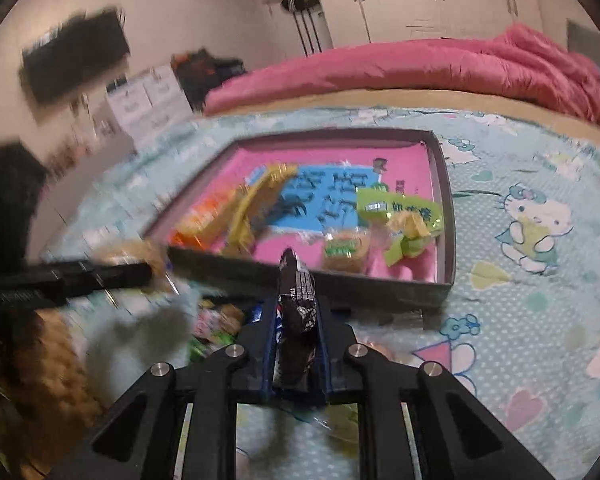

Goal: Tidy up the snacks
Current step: 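Carry the Snickers bar with the right tool while the left tool carries the bread over the tray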

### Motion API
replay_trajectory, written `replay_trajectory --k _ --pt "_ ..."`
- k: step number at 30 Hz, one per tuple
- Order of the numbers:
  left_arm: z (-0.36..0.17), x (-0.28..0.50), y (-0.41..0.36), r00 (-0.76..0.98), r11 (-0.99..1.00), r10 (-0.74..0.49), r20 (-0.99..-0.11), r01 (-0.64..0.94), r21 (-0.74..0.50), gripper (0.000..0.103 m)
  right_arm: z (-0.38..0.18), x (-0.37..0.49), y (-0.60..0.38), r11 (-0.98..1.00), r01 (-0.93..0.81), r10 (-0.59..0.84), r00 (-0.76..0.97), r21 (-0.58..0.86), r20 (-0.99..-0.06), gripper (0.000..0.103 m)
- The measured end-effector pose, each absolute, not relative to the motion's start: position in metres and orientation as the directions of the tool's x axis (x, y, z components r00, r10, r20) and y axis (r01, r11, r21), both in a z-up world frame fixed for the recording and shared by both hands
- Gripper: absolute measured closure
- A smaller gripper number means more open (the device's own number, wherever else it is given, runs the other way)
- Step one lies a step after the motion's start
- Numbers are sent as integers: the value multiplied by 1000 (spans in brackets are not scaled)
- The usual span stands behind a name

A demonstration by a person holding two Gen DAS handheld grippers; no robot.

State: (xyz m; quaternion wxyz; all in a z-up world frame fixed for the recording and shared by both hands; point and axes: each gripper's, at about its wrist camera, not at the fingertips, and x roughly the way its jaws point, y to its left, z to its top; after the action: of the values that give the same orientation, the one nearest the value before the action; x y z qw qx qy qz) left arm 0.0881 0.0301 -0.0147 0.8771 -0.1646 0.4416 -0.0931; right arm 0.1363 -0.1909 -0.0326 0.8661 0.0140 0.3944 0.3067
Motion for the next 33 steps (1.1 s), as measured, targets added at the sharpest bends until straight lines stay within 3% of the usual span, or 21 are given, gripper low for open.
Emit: replay_trajectory --k 5,13,33 --pt "-9 89 29 601 926 -310 -737 16 -377 57 -27 144 -209 784 -475 615 501 400 -609 85" --pt "4 99 28 629 926 -299 -717 9 -379 57 -9 149 -224 786 -449 618 587 425 -524 85" --pt "-1 144 19 639 964 -143 -756 -83 -253 57 -10 170 -241 848 -355 525 662 394 -534 85"
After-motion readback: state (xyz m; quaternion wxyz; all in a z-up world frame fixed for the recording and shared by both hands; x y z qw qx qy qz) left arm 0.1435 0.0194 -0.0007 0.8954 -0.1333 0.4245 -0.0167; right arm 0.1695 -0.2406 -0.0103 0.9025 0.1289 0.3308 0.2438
